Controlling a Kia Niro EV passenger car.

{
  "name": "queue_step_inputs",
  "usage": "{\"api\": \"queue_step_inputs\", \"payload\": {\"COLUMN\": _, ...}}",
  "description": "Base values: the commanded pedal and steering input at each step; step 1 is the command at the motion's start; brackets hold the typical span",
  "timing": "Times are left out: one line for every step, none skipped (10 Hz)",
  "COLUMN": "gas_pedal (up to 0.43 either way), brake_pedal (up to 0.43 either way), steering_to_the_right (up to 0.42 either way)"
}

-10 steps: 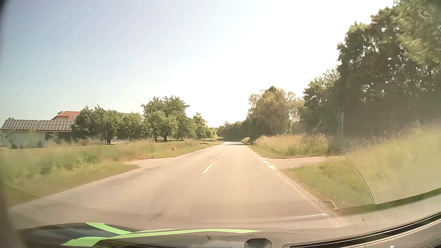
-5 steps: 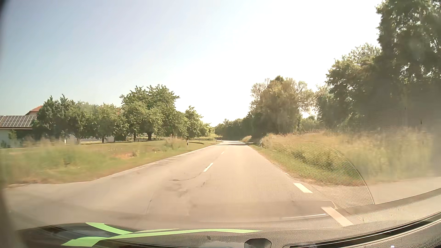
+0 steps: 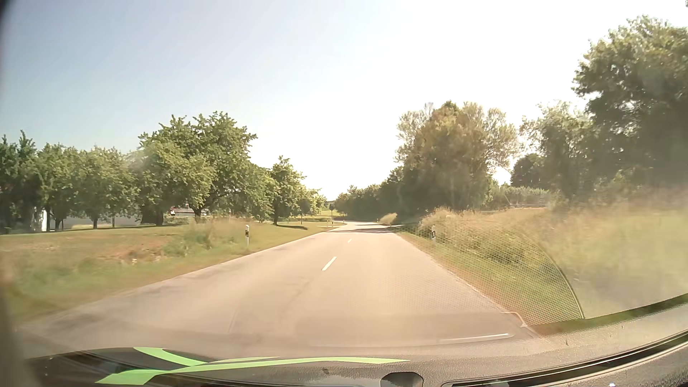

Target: Follow the waypoints while adhering to traffic rules and regulations

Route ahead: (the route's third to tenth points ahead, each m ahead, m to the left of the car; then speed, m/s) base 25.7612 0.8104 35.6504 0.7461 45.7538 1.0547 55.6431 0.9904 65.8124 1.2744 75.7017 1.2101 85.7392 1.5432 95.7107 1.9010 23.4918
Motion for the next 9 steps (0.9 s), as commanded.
{"api": "queue_step_inputs", "payload": {"gas_pedal": 0.020, "brake_pedal": 0.000, "steering_to_the_right": 0.003}}
{"api": "queue_step_inputs", "payload": {"gas_pedal": 0.067, "brake_pedal": 0.000, "steering_to_the_right": 0.003}}
{"api": "queue_step_inputs", "payload": {"gas_pedal": 0.098, "brake_pedal": 0.000, "steering_to_the_right": 0.003}}
{"api": "queue_step_inputs", "payload": {"gas_pedal": 0.118, "brake_pedal": 0.000, "steering_to_the_right": 0.004}}
{"api": "queue_step_inputs", "payload": {"gas_pedal": 0.157, "brake_pedal": 0.000, "steering_to_the_right": 0.004}}
{"api": "queue_step_inputs", "payload": {"gas_pedal": 0.157, "brake_pedal": 0.000, "steering_to_the_right": 0.004}}
{"api": "queue_step_inputs", "payload": {"gas_pedal": 0.169, "brake_pedal": 0.000, "steering_to_the_right": 0.004}}
{"api": "queue_step_inputs", "payload": {"gas_pedal": 0.177, "brake_pedal": 0.000, "steering_to_the_right": 0.004}}
{"api": "queue_step_inputs", "payload": {"gas_pedal": 0.177, "brake_pedal": 0.000, "steering_to_the_right": 0.004}}
